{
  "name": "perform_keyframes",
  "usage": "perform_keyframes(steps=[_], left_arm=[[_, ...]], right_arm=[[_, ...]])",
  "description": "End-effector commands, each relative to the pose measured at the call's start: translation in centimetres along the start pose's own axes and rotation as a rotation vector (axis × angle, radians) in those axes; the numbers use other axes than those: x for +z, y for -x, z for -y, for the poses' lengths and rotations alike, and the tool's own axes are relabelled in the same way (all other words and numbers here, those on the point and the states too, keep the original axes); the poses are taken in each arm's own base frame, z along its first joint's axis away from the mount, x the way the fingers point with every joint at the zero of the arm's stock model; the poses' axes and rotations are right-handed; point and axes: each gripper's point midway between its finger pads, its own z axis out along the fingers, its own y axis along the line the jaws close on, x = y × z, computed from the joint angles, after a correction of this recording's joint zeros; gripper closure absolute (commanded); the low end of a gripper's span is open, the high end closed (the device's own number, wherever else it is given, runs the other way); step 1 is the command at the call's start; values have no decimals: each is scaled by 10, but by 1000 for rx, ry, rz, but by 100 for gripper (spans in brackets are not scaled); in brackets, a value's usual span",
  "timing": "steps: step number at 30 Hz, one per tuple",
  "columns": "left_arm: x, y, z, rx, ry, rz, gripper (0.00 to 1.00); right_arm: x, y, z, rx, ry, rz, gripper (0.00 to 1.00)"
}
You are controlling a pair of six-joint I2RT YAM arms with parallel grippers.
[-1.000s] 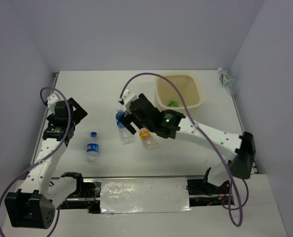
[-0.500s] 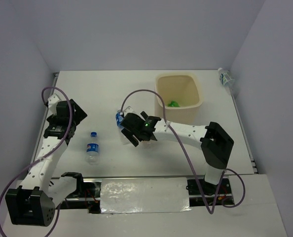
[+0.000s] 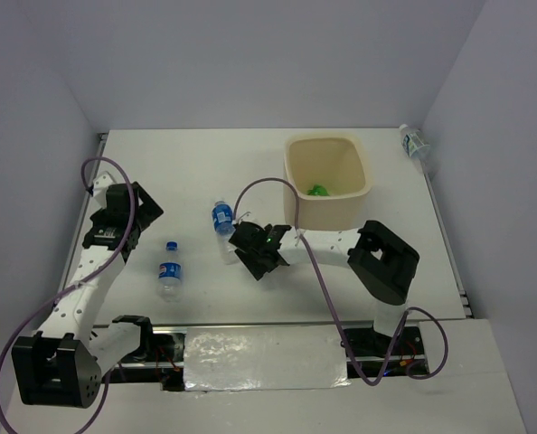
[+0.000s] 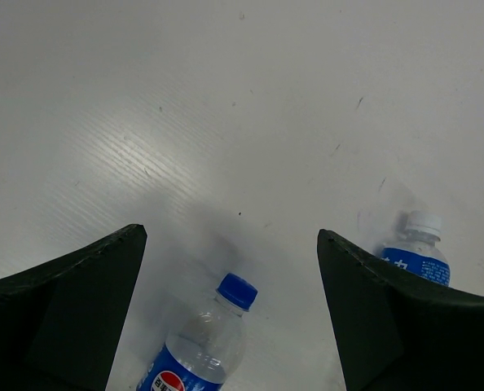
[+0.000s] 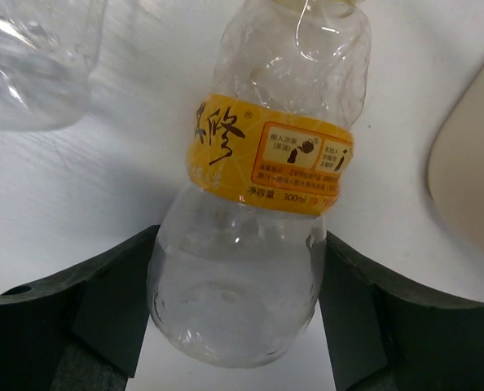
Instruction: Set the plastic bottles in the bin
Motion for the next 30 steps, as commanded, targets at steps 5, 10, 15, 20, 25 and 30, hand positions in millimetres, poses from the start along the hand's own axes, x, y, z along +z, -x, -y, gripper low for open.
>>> perform_keyframes(steps=[5,10,15,20,25,30], left_arm=[[-5,-4,-3,-41,-4,-9,1],[-7,-25,-11,-61,-26,-37,1],[-7,-43,-17,-66,-40,-67,1],[-2,-69,-18,-51,-73,-137,1],[2,-94,-16,10,-105,-220,1],[2,-116,-11,39,-157,-275,1]], right_arm=[[-13,26,7,79,-14,116,58],[-71,57,16,94,64,292,64],[-168,106,25,60,211,560,66],[-259,154,46,105,293,822,66],[-265,174,125,368,133,842,64],[-228,160,196,581,7,779,42]])
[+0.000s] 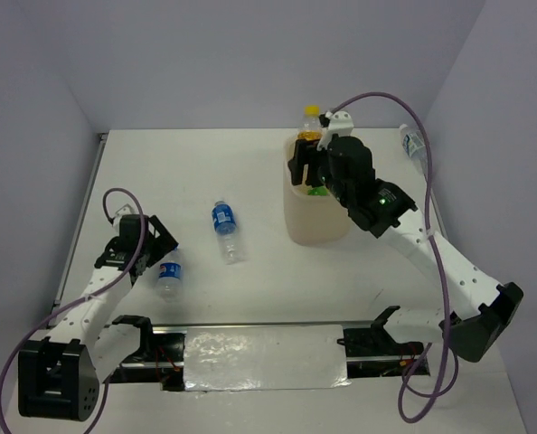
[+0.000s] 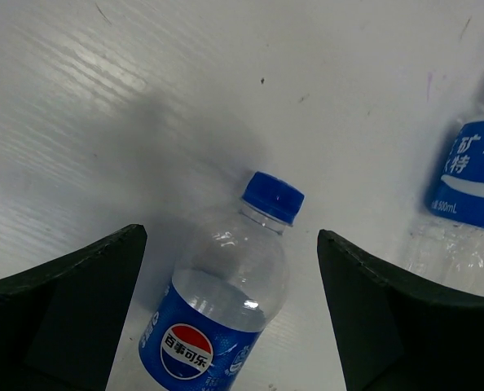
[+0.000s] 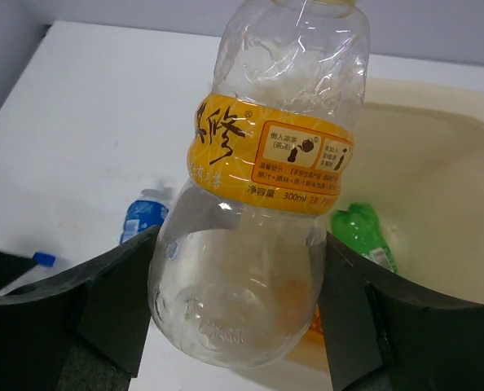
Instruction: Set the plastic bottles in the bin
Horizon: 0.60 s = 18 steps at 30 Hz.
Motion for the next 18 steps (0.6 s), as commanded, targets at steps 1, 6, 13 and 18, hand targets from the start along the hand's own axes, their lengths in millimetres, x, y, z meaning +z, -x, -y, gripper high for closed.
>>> perform_keyframes(steps=[1,6,13,18], left_arm=[[2,-11,12,40,-75,-27,1],[4,-26,2,68,-40,-48,1],[9,-37,-4,92,-27,-77,2],[11,-39,-2,97,-34,-89,14]], right_arm=[[9,-7,24,100,-67,-25,32],[10,-16,40,132,-98,-68,0],[-11,5,49,189,-75,18,0],[-33,7,88,273,-179,59,0]])
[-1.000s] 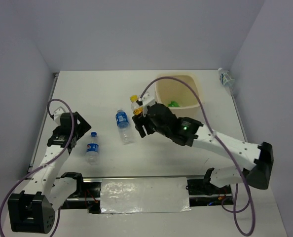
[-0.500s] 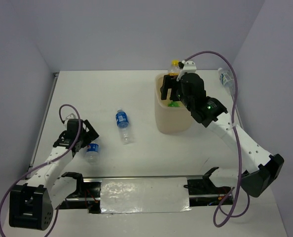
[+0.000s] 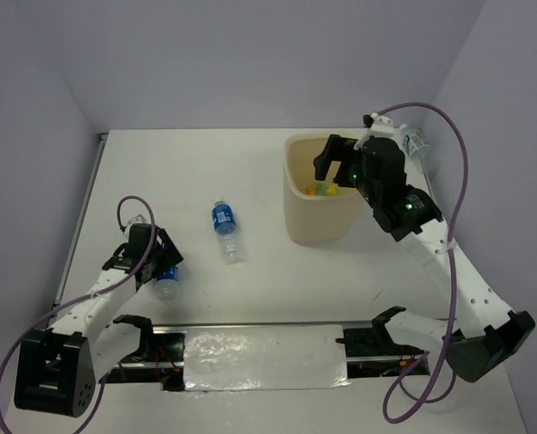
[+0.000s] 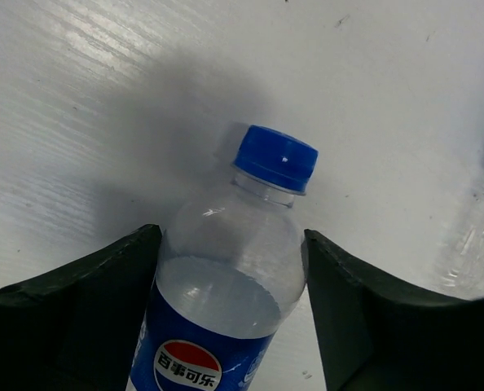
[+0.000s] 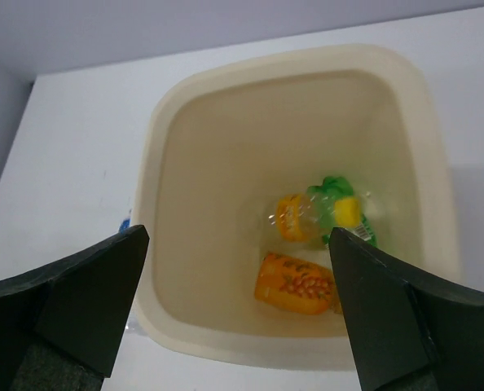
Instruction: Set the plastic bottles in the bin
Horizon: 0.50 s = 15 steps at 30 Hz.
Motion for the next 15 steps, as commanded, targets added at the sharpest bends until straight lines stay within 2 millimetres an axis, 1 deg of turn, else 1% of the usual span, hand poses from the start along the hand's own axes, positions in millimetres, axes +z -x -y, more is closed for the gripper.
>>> perform_keyframes(steps=[1,2,3,4,5,6,7,9,10,11,13,14,15], left_arm=[[1,6,8,12,-29,22,20],[2,6,6,9,-17,20,22],[2,9,8,8,-20,24,25],[2,9,9,10,-21,25,30],[3,9,9,10,-22,23,32],[3,11,11,12,-28,27,35],[3,12,14,14,-38,30,41],[1,19,20,17,-58,44,46],[-1,22,23,19,-68,50,50],[-4,28,28,19,-79,64,53],[-11,38,30,17,-76,90,58],[-17,49,37,12,-91,116,62],[-27,63,48,3,-122,147,62]], right_arm=[[-32,25,22,106,-42,109,0],[-38,25,31,119,-65,119,0],[-41,22,50,141,-118,127,0],[-55,28,58,180,-134,165,0],[-61,23,69,196,-169,162,0],[-64,16,91,217,-245,166,0],[-74,16,101,253,-278,185,0],[-79,-9,124,278,-368,141,0],[-87,-13,138,321,-423,159,0],[-87,-33,149,332,-467,121,0],[-95,-46,167,368,-538,125,0],[-97,-64,177,393,-586,103,0],[-102,-72,190,405,-650,106,0]])
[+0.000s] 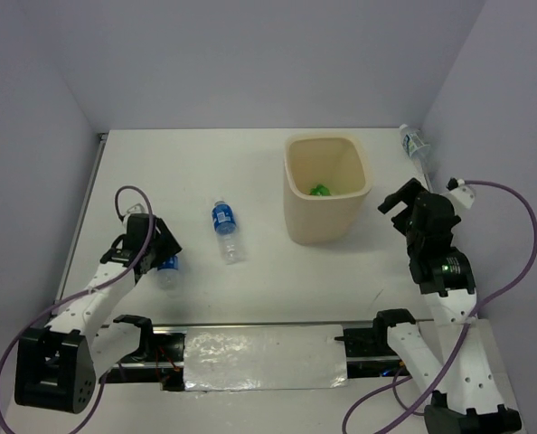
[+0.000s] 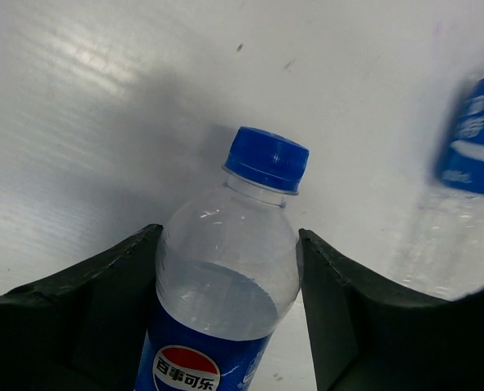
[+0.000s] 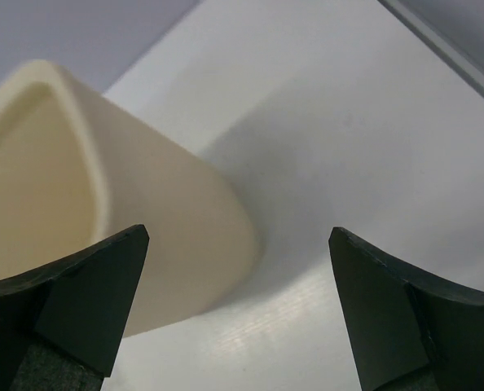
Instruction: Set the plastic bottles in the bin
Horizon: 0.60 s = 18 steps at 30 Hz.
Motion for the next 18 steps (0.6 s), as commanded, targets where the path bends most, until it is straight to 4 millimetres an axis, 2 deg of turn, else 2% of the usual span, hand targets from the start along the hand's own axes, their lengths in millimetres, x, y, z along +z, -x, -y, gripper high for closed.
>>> perform_keyframes(steps=[1,2,3,4,5,7,8,9,11,12,13,14,15,16,17,18], left_arm=[[-24,47,36,3,-110,121,64],[-33,60,49,-3,-156,152,66],[-38,67,58,-9,-192,170,70],[-46,76,66,-19,-229,197,71],[-58,90,83,-22,-297,235,71],[-77,111,104,-22,-373,289,70],[-89,121,121,-9,-446,315,70],[-94,128,132,2,-475,325,69],[-128,150,170,48,-587,394,69],[-131,152,183,70,-608,391,68],[-159,158,212,119,-682,430,67],[-171,166,226,133,-700,470,65],[-170,165,242,162,-709,470,63],[-196,166,269,211,-779,505,61],[-196,165,291,239,-822,508,60],[-217,167,313,262,-892,528,60]], right_arm=[[5,-30,52,59,-211,-31,0],[10,-48,64,51,-242,-61,0],[11,-56,69,66,-247,-69,0],[14,-65,70,76,-237,-89,0],[18,-84,80,66,-255,-125,0],[23,-94,81,79,-233,-132,0],[25,-108,85,73,-232,-162,0],[27,-112,85,71,-223,-167,0],[30,-118,86,66,-210,-169,0],[31,-118,85,63,-203,-166,0],[32,-118,86,66,-202,-158,0],[31,-115,87,60,-198,-141,0],[31,-113,87,61,-195,-128,0],[29,-111,87,61,-189,-114,0],[29,-109,89,60,-192,-102,0],[29,-110,89,56,-186,-98,0]])
